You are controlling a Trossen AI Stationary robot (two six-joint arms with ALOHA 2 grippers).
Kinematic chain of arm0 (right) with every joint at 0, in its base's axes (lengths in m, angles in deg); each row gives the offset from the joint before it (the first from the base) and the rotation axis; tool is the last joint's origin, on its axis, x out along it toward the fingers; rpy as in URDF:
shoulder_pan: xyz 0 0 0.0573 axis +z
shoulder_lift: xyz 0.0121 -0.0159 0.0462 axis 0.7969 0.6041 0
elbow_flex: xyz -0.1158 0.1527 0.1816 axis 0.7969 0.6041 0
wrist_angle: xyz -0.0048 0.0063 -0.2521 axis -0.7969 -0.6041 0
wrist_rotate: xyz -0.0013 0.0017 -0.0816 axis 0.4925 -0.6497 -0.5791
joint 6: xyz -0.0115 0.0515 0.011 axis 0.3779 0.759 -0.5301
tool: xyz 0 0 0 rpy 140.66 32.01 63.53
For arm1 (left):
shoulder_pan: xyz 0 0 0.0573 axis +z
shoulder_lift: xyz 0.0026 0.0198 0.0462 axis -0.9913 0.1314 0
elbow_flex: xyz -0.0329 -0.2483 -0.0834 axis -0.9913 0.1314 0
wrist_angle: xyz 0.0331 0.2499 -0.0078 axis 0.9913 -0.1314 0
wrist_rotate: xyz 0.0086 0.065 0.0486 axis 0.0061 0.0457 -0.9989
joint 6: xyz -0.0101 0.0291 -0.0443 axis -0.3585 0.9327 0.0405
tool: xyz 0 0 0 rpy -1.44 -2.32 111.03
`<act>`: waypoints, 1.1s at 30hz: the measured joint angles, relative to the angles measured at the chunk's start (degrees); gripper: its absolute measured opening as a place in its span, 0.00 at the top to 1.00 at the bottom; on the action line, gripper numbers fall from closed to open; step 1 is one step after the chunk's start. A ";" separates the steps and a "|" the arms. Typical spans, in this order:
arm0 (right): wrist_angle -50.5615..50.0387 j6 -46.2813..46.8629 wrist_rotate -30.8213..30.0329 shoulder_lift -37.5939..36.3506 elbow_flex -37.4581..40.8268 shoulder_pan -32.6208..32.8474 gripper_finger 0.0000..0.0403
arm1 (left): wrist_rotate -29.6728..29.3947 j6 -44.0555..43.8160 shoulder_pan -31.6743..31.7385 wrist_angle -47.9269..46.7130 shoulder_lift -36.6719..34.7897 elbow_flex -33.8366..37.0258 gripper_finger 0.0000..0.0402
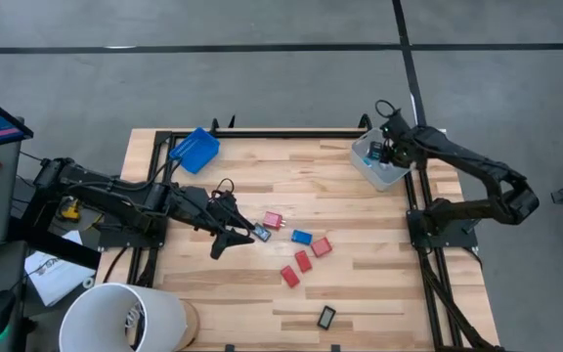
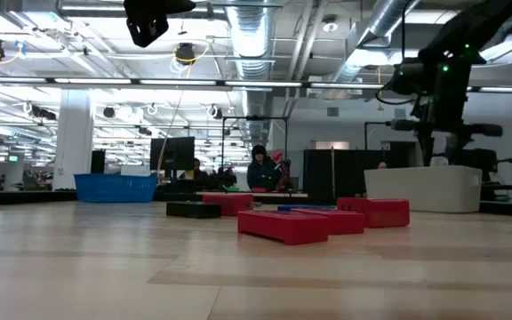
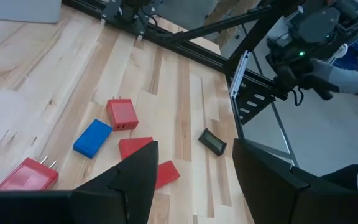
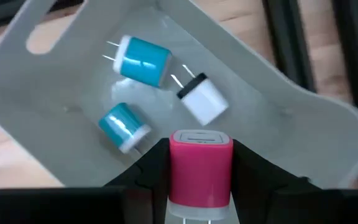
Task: Pick & Place Office items
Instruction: Put the pink charger into the gray bin, then put the right red charger into the gray bin
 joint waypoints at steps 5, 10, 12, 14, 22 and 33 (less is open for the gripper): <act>5.64 1.92 0.00 1.38 0.84 0.00 0.71 | 0.00 -0.02 0.00 0.00 0.00 -0.02 0.49; 7.70 2.39 0.18 4.58 0.84 -0.09 0.71 | 0.00 -0.35 0.00 -0.02 0.00 -0.01 0.49; 8.57 1.36 0.24 5.91 0.82 -0.07 0.71 | 0.00 -0.47 0.00 -0.01 0.00 -0.02 0.49; 9.25 0.99 0.24 7.09 0.84 -0.07 0.71 | 0.02 -1.05 0.00 -0.02 0.00 -0.02 0.49; 13.00 -1.46 0.24 7.90 0.84 0.10 0.61 | 0.02 -2.19 0.00 -0.06 0.00 -0.02 0.49; 15.52 -5.70 0.30 5.98 0.84 1.32 0.47 | 0.03 -3.74 0.00 -0.07 0.00 -0.02 0.49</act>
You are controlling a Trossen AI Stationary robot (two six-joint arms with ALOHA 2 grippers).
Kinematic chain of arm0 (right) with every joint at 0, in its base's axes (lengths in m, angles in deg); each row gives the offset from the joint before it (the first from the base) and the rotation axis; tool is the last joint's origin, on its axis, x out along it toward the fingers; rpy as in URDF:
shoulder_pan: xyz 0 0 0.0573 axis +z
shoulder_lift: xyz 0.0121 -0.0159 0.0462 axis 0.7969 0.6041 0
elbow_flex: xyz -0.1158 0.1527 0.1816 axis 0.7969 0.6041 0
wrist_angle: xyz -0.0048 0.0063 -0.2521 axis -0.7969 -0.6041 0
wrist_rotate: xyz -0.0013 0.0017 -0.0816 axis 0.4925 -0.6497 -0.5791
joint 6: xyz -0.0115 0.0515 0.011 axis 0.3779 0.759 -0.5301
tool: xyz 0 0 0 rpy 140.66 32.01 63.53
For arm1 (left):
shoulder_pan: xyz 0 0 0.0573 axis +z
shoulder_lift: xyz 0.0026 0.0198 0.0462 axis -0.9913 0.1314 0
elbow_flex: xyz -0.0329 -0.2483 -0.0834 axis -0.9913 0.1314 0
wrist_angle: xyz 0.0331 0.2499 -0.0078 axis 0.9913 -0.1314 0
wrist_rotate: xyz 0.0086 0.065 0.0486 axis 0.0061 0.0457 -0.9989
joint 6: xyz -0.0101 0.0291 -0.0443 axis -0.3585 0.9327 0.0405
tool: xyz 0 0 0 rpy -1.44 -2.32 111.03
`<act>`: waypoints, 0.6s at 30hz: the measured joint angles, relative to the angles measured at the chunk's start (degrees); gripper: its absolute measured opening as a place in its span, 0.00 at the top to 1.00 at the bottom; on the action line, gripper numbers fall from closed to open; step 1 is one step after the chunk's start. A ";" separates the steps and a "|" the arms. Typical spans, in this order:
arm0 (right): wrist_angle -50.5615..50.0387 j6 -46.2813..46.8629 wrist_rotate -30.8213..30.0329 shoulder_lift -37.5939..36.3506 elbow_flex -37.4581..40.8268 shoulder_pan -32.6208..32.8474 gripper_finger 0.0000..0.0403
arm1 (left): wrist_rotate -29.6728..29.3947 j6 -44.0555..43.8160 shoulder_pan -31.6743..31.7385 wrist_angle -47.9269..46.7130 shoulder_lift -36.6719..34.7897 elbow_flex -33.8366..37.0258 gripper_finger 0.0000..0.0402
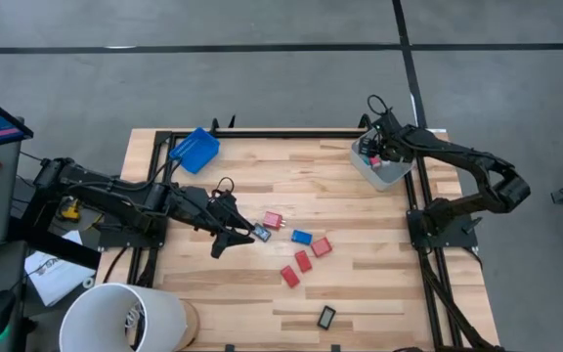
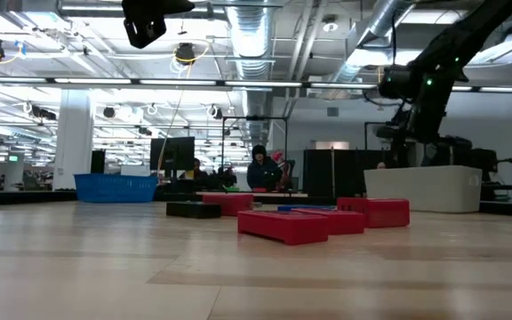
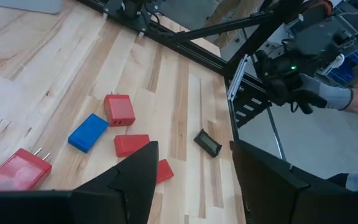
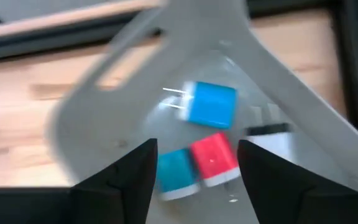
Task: Pick & Place Office items
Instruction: Put the right red charger into the gray bin
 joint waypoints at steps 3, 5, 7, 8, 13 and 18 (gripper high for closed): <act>1.25 -1.15 1.55 -4.03 0.00 2.62 0.48 | 0.01 -0.59 0.00 -0.01 0.00 0.00 0.49; 1.36 -1.76 2.90 -7.66 -0.01 5.46 0.50 | 0.01 -0.59 0.00 -0.05 0.00 0.00 0.49; 1.04 -1.77 4.11 -11.36 -0.02 9.12 0.51 | 0.00 -0.54 0.00 -0.05 0.00 0.00 0.49; 0.79 -1.65 4.60 -13.09 -0.02 11.30 0.52 | -0.01 -0.47 0.00 -0.06 0.00 0.01 0.49; 0.81 2.48 7.17 -20.26 -0.02 23.90 0.57 | -0.01 0.17 0.00 -0.08 0.00 0.02 0.49; 6.63 -0.73 10.31 -23.01 -0.07 39.07 0.60 | -0.01 0.27 0.00 -0.08 0.00 0.01 0.49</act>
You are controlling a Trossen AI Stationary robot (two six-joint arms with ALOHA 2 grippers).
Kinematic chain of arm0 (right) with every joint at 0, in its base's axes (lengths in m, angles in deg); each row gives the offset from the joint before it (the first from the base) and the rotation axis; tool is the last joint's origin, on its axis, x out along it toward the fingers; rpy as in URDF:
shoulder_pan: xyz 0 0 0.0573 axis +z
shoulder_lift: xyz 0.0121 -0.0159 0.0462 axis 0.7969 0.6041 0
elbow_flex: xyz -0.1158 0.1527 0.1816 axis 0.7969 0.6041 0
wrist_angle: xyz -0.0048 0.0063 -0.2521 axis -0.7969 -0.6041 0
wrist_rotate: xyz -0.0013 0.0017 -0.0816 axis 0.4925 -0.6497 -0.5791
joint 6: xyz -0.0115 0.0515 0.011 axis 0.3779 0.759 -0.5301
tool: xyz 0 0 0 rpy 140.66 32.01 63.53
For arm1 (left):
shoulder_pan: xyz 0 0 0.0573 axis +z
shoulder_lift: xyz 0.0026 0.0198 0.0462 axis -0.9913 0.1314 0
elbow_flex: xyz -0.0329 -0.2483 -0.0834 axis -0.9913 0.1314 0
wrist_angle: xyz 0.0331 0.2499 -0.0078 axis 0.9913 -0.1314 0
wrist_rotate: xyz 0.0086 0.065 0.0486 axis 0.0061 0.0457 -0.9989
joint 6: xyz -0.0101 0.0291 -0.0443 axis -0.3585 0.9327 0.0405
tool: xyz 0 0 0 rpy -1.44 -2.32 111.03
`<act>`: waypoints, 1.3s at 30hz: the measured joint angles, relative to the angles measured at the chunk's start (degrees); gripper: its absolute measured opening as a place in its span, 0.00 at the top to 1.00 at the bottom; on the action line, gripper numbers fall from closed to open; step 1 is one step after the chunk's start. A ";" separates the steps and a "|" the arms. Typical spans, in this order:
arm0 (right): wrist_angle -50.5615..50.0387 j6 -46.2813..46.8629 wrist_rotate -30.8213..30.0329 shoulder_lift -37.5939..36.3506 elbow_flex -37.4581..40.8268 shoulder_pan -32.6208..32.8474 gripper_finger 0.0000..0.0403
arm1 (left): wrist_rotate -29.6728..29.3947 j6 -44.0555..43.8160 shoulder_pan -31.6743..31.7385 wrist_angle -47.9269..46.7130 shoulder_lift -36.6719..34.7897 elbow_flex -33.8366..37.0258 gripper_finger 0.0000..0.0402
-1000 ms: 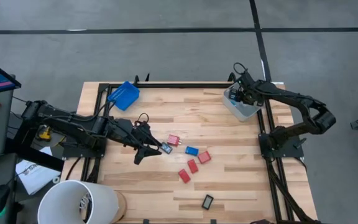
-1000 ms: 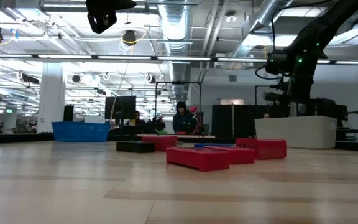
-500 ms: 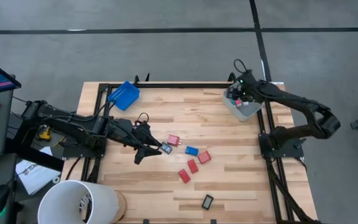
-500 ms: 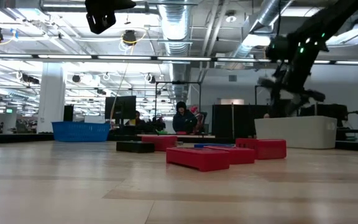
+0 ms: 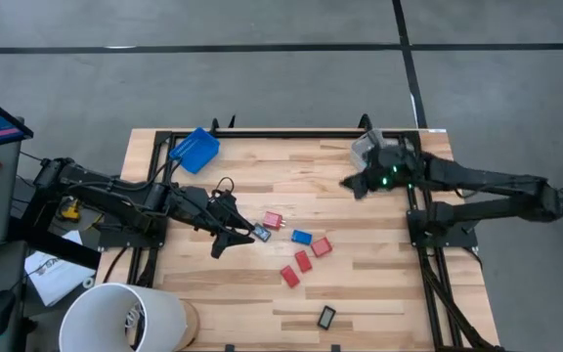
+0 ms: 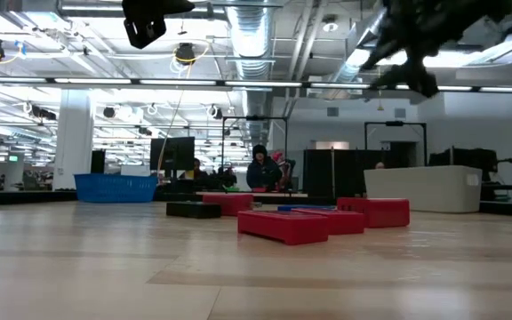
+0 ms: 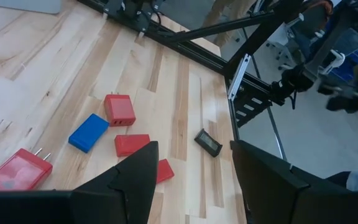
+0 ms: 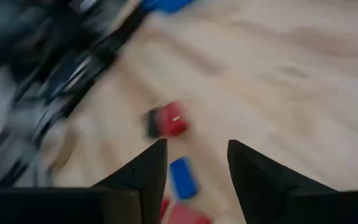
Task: Pick & Place Office items
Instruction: Put the right red charger into the gray bin
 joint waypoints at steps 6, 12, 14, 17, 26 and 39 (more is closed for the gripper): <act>4.44 -13.94 -0.55 1.83 -0.02 14.94 0.59 | 0.00 0.00 0.00 0.02 0.00 -0.01 0.49; 4.51 -35.39 -2.76 8.18 -0.52 22.82 0.54 | 0.00 -0.45 0.00 0.15 0.00 -0.01 0.49; 4.40 -37.62 -3.35 11.42 -1.39 23.62 0.50 | 0.11 -1.11 0.00 0.17 0.00 -0.01 0.49; 2.70 -40.01 -3.76 16.62 -3.63 23.40 0.42 | 0.67 -1.55 -0.29 0.22 0.00 -0.01 0.49; -3.18 -50.32 -3.34 30.77 -8.80 22.38 0.27 | 0.84 -3.24 -2.24 0.44 0.00 -0.01 0.49; -4.21 -56.89 -0.23 41.00 -11.45 22.91 0.24 | 0.13 -4.05 -3.30 0.07 0.00 -0.01 0.49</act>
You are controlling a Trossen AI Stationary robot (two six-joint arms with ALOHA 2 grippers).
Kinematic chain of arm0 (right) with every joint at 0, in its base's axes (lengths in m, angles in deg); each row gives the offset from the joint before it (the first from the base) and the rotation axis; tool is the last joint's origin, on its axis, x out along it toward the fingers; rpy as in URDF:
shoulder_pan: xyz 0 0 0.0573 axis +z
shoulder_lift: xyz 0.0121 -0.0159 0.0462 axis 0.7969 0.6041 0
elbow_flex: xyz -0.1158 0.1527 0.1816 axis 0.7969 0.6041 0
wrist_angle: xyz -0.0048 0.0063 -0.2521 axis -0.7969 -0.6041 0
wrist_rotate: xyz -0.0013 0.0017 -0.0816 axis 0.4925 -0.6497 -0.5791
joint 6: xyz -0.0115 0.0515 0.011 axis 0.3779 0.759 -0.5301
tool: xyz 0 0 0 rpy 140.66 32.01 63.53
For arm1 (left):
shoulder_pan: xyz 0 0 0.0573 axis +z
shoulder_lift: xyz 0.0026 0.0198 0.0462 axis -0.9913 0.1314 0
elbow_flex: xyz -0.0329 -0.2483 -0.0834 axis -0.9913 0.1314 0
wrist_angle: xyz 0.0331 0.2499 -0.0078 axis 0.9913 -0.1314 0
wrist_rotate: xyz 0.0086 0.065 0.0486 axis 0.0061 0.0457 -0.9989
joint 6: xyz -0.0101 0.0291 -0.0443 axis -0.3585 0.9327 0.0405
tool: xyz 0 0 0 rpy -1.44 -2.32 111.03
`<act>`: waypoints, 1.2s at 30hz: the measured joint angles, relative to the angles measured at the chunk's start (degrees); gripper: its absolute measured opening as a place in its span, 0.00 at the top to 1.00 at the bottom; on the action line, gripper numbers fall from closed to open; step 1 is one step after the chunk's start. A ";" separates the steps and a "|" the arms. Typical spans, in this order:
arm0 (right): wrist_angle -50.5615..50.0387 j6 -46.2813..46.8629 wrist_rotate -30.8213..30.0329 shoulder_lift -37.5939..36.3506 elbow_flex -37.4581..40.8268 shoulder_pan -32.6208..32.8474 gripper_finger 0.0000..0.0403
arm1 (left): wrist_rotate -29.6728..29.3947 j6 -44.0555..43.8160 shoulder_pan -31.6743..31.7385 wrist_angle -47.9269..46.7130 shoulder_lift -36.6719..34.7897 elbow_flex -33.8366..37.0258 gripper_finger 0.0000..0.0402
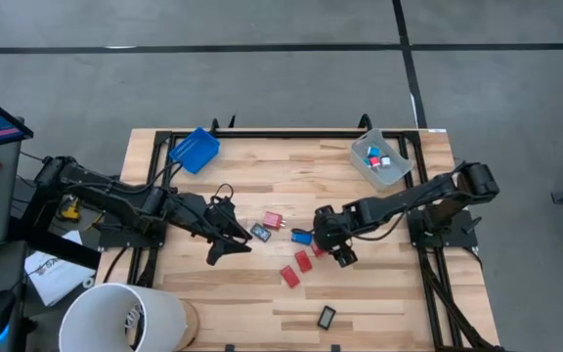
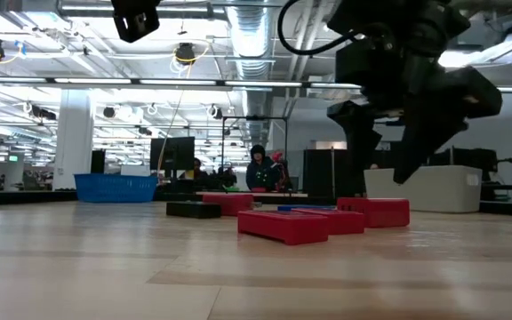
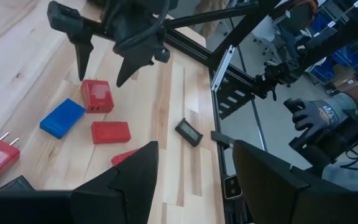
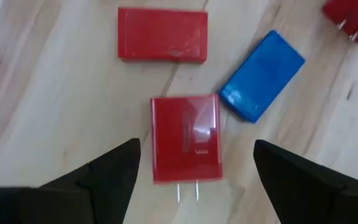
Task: Pick & Place Office items
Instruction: Put the right red charger into the gray bin
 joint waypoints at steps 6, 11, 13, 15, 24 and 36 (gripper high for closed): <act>1.98 0.11 1.32 1.21 -0.01 0.04 0.24 | -0.02 0.09 0.00 -0.02 -0.02 0.00 0.49; 2.33 0.16 2.17 2.49 0.17 0.04 0.24 | -0.28 0.26 0.02 0.05 -0.02 0.00 0.49; 3.61 0.20 3.01 3.25 0.08 0.00 0.24 | -0.47 0.26 0.02 -0.06 0.00 0.00 0.49; 3.30 0.18 3.20 3.53 0.22 0.04 0.24 | -0.48 0.29 0.02 0.08 -0.02 0.00 0.49; 4.62 0.26 4.36 7.96 0.11 0.18 0.24 | -0.46 0.42 0.02 -0.04 -0.02 -0.02 0.49; 3.97 3.44 -1.79 8.44 -0.13 0.16 0.45 | -0.89 0.42 0.02 0.29 -0.02 0.00 0.49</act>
